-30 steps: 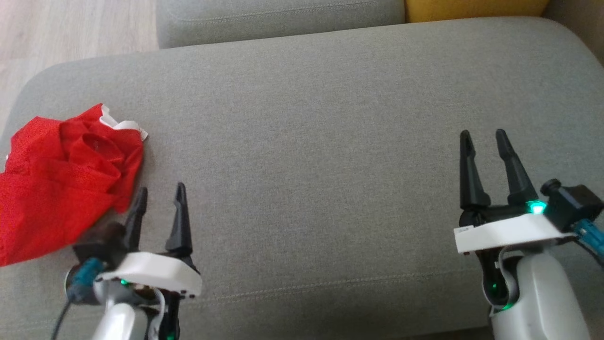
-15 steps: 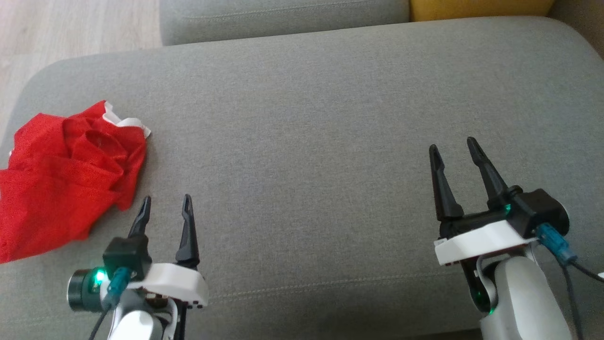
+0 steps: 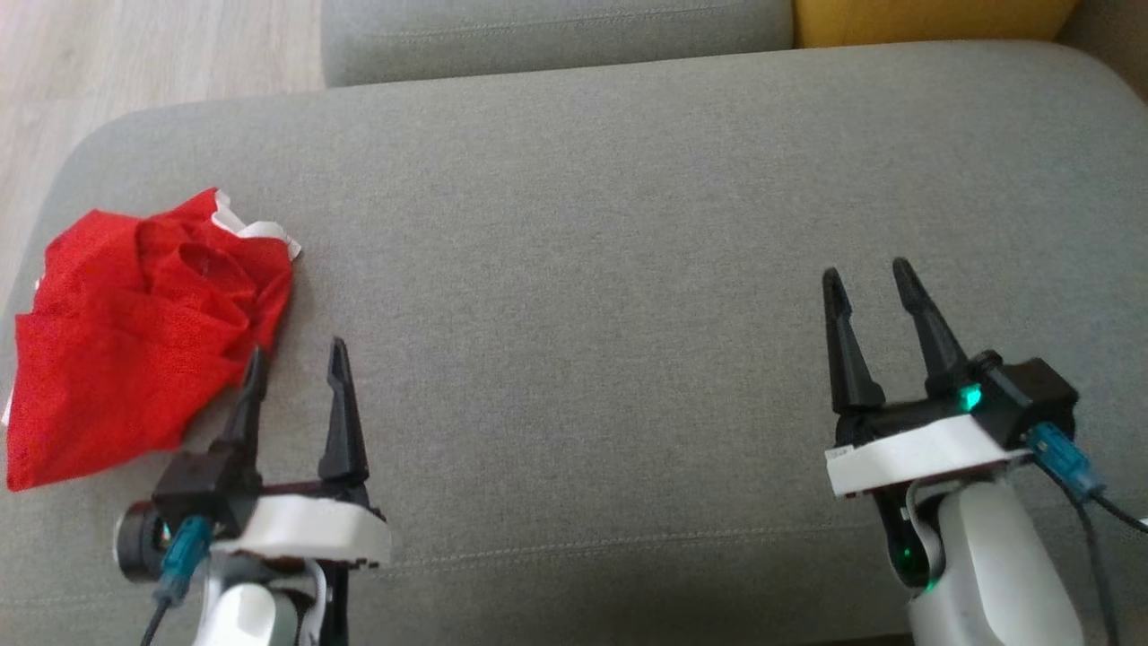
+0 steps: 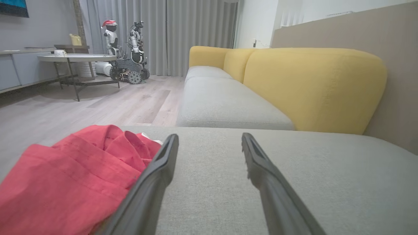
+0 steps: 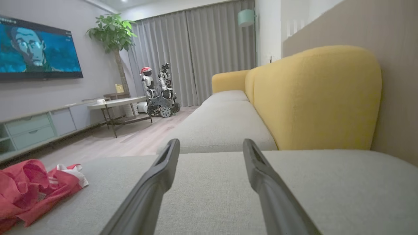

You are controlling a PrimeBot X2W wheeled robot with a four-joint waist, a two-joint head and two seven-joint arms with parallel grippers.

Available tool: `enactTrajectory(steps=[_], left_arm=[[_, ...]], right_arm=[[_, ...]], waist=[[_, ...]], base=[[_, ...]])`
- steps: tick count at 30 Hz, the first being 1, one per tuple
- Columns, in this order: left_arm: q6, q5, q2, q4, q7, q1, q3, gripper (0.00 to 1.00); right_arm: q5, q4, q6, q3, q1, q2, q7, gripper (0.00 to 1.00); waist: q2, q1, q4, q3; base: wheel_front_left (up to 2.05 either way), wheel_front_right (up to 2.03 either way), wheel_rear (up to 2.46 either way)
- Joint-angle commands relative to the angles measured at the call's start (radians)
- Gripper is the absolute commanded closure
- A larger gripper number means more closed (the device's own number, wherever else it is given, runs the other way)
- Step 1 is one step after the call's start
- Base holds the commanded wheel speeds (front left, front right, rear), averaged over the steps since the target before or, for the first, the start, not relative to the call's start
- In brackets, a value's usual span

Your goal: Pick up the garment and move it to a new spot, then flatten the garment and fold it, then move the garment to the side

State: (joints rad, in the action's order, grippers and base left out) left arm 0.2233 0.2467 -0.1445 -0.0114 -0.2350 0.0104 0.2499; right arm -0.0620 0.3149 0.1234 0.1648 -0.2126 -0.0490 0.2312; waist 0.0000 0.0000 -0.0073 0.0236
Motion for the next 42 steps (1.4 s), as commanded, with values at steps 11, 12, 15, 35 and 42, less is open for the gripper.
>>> enactTrajectory(steps=[11, 12, 15, 35, 42], left_arm=[[-0.151, -0.100, 0.066, -0.038, -0.027, -0.001, -0.131, 0.00], [-0.156, -0.102, 0.070, -0.055, -0.027, -0.001, -0.133, 0.00], [-0.173, -0.101, 0.079, -0.088, -0.027, 0.002, -0.143, 0.00], [-0.203, -0.115, 0.094, -0.150, -0.027, 0.030, -0.178, 0.00], [-0.196, -0.117, 0.094, -0.144, -0.027, 0.032, -0.188, 0.00]], right_arm=[[-0.032, 0.064, 0.007, 0.045, -0.069, -0.001, 0.004, 0.00], [-0.034, 0.069, 0.007, 0.045, -0.069, -0.001, 0.003, 0.00], [-0.025, 0.079, 0.007, 0.050, -0.072, -0.001, 0.002, 0.00], [-0.037, 0.109, 0.007, 0.034, -0.079, -0.001, 0.018, 0.00], [-0.037, 0.109, 0.007, 0.051, -0.072, -0.001, 0.021, 0.00]], waist=[[0.0000, 0.0000, -0.018, -0.002], [0.0000, 0.0000, -0.019, -0.002], [0.0000, 0.0000, -0.023, -0.003], [0.0000, 0.0000, 0.001, -0.004], [0.0000, 0.0000, 0.077, -0.009]], base=[[0.00, 0.00, 0.00], [0.00, 0.00, 0.00], [0.00, 0.00, 0.00], [0.00, 0.00, 0.00], [0.00, 0.00, 0.00]])
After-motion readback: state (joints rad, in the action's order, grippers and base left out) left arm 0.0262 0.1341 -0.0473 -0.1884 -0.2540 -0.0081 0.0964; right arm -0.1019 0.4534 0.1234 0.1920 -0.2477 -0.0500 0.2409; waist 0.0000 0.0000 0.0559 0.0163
